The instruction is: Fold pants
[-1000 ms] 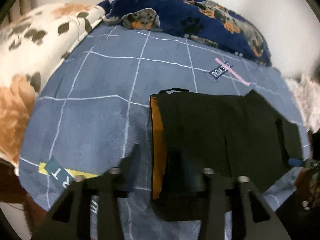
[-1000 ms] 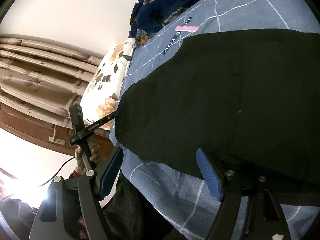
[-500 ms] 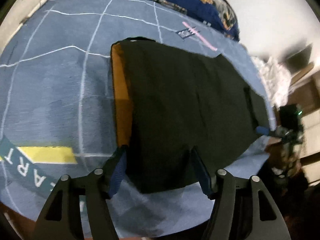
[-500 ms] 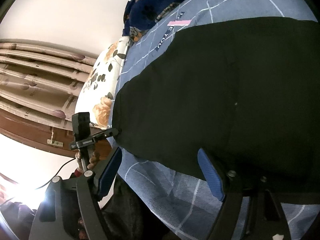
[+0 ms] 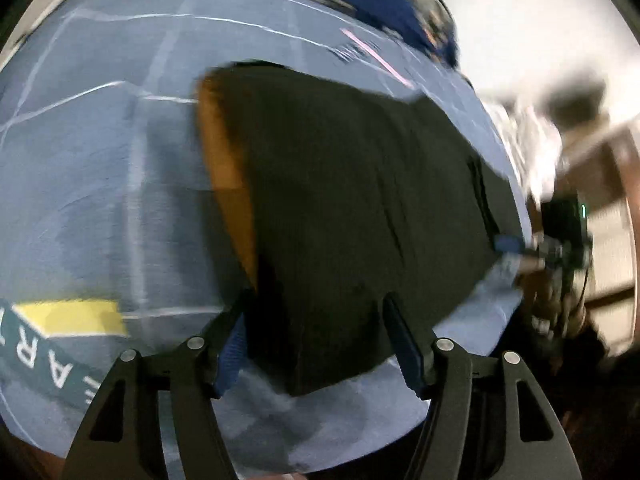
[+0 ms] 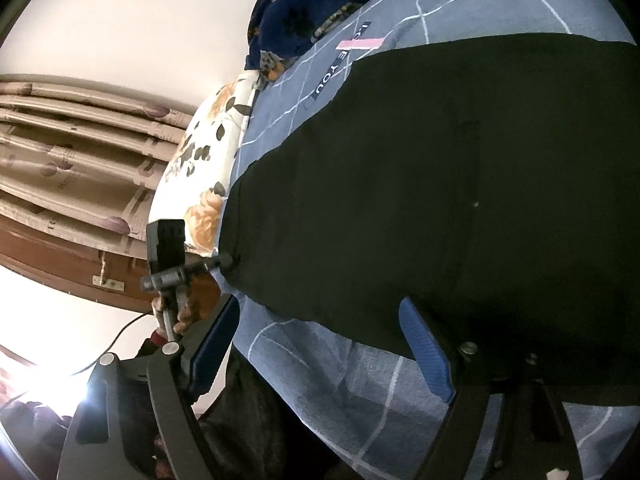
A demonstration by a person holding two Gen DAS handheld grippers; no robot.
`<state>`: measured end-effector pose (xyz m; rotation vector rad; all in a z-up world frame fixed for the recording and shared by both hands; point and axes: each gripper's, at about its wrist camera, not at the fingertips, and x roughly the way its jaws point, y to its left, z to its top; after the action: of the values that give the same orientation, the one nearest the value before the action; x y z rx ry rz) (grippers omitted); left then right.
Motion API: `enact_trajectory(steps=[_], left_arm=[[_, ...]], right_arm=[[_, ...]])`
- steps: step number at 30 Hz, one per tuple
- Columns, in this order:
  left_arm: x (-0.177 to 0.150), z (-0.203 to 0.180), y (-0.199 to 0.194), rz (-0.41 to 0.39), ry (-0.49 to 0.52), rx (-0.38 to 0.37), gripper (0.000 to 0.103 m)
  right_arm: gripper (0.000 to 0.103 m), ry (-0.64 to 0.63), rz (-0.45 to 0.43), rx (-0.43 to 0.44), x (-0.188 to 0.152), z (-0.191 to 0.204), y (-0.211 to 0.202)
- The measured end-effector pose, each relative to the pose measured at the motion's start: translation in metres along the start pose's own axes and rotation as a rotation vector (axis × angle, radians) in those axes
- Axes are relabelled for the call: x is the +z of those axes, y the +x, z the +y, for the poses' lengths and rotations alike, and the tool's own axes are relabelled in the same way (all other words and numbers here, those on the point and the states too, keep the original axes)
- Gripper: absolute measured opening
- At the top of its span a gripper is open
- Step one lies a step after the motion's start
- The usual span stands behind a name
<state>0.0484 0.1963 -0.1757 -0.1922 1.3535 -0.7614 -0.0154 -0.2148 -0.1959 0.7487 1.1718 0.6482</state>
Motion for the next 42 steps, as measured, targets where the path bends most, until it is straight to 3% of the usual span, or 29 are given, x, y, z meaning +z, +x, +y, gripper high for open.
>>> enact_trajectory(steps=[3,6,8,12,16,17,18,20,23,26,31,42], left_arm=[[0.006,-0.004,-0.005,-0.025,0.008,-0.066,0.065],[0.014,0.016,-0.003,-0.071,-0.104,-0.186,0.065],[0.016,0.018,0.006,-0.086,-0.135,-0.216,0.065],[0.021,0.009,0.018,-0.095,-0.096,-0.132,0.065],[0.016,0.018,0.015,-0.188,-0.224,-0.181,0.064],[0.014,0.013,0.015,-0.210,-0.221,-0.144,0.053],[0.014,0.009,0.016,-0.217,-0.202,-0.089,0.033],[0.013,0.000,0.016,-0.243,-0.210,-0.029,0.033],[0.011,-0.011,0.004,-0.318,-0.257,-0.047,0.031],[0.011,-0.036,-0.008,-0.366,-0.213,-0.037,0.030],[0.024,-0.075,-0.017,-0.394,-0.135,-0.036,0.030],[0.036,-0.121,-0.013,-0.408,-0.061,0.074,0.030]], right_arm=[[0.080,0.009,-0.002,-0.001,0.000,-0.002,0.001],[0.081,0.008,0.000,-0.004,0.000,-0.003,0.002],[0.082,0.010,0.002,-0.004,-0.001,-0.004,0.002],[0.083,0.009,0.001,-0.003,-0.002,-0.004,0.002],[0.083,0.007,0.001,-0.003,-0.002,-0.004,0.001],[0.083,0.006,0.001,-0.004,-0.002,-0.004,0.001],[0.083,0.005,0.001,-0.003,-0.002,-0.004,0.001],[0.083,0.006,-0.001,-0.001,-0.002,-0.004,0.001],[0.084,0.005,-0.001,-0.002,-0.002,-0.004,0.001],[0.084,0.000,-0.005,0.001,-0.002,-0.003,0.001],[0.084,-0.005,-0.017,0.012,-0.001,-0.001,0.001],[0.085,0.004,-0.073,0.074,0.005,0.005,-0.008]])
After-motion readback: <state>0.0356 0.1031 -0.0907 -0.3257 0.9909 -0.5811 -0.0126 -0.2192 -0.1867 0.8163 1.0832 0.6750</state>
